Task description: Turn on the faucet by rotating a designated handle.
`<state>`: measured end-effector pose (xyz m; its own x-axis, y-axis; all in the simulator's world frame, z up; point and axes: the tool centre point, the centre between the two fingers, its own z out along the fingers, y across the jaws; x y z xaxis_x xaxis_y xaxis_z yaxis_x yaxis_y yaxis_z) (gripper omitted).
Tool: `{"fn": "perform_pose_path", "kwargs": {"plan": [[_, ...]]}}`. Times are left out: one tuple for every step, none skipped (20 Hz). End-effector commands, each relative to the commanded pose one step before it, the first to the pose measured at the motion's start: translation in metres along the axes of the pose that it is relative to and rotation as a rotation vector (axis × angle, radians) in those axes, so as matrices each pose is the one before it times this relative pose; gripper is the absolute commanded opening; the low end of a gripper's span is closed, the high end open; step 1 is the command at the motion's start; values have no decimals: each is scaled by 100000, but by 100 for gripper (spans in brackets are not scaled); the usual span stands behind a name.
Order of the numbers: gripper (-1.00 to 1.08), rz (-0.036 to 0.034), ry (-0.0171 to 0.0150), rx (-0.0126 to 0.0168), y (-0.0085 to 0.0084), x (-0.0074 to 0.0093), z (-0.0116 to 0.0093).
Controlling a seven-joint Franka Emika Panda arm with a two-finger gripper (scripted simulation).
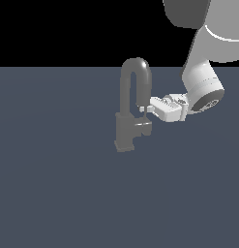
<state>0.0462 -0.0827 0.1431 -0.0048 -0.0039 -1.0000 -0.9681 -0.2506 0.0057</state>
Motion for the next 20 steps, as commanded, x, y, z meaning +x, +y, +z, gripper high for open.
{"fn": "perform_pose_path", "kwargs": {"plan": [[-100, 281, -466, 461, -38, 151, 41], [-100, -143, 149, -120, 4, -69, 23], [-100, -54, 62, -52, 1, -25, 5], [-100, 0, 0, 0, 0, 0, 0], [-100, 0, 0, 0, 0, 0, 0], [-100, 0, 0, 0, 0, 0, 0], [-100, 0, 0, 0, 7, -2, -6], [-100, 0, 0, 0, 190, -46, 2], [-100, 0, 0, 0, 193, -47, 2], [-100, 0, 0, 0, 196, -47, 2], [-100, 0, 0, 0, 199, -48, 1], [-100, 0, 0, 0, 202, -49, 1], [-100, 0, 0, 0, 205, -50, 1], [-100, 0, 0, 0, 209, -50, 1], [-100, 0, 0, 0, 212, -51, 1], [-100, 0, 0, 0, 215, -52, 1], [-100, 0, 0, 0, 218, -53, 1], [-100, 0, 0, 0, 221, -53, 1], [-100, 0, 0, 0, 224, -54, 1], [-100, 0, 0, 0, 228, -55, 1]]}}
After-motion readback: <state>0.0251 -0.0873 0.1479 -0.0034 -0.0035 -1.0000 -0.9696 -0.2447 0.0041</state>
